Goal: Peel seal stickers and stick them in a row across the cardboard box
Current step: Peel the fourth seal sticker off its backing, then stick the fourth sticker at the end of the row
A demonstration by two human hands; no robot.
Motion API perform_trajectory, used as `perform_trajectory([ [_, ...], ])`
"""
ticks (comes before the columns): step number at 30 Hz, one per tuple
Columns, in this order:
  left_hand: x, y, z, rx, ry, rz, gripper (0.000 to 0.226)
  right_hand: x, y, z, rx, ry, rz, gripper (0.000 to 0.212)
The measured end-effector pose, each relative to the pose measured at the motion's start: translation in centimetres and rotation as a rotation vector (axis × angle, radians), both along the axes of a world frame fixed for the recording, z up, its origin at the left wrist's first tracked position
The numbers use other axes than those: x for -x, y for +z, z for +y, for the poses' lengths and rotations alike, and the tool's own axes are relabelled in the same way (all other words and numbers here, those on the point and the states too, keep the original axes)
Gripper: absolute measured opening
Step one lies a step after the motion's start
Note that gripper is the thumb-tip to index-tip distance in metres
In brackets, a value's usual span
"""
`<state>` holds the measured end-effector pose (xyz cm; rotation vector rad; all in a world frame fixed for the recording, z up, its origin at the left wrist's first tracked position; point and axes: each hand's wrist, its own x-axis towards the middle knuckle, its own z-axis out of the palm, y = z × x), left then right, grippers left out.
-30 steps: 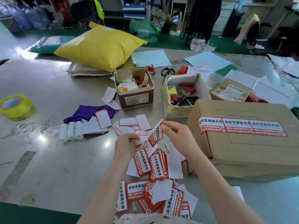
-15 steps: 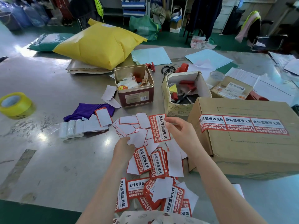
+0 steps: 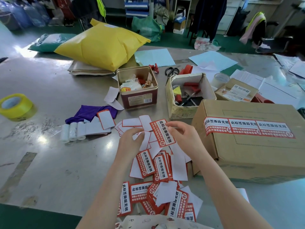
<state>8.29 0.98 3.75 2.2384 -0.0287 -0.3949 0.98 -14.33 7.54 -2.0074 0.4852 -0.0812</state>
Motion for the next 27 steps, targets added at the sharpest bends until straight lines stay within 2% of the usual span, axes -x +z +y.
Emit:
perform_trajectory([
  [4,0.2,2.4,-0.8,0.04,-0.146,-0.173,0.031,0.2,0.3,0.1,0.014,0.032,0.016,0.027],
  [7,0.6,3.6,-1.4,-0.014,-0.185,-0.248,0.025,0.5,0.6,0.2,0.033,0.053,0.013,0.026],
  [10,1.0,4.4,-1.7,-0.052,-0.184,-0.306,0.019,0.8,0.9,0.1,0.043,0.062,-0.006,0.025],
  [17,2.7,5.7,-3.1,0.018,-0.149,-0.407,0.017,2.4,2.4,-1.6,-0.036,0.031,-0.117,0.019],
  [21,4.5,7.2,-5.4,0.079,-0.08,-0.466,0.017,3.9,3.3,-3.6,-0.126,-0.042,-0.232,0.033],
  [24,5.9,8.0,-7.3,0.194,0.017,-0.446,0.016,5.2,4.1,-6.2,-0.128,-0.149,-0.292,0.036],
  [27,7.4,8.6,-10.1,0.407,0.088,-0.301,0.018,6.7,4.4,-8.8,-0.138,-0.211,-0.316,0.027],
])
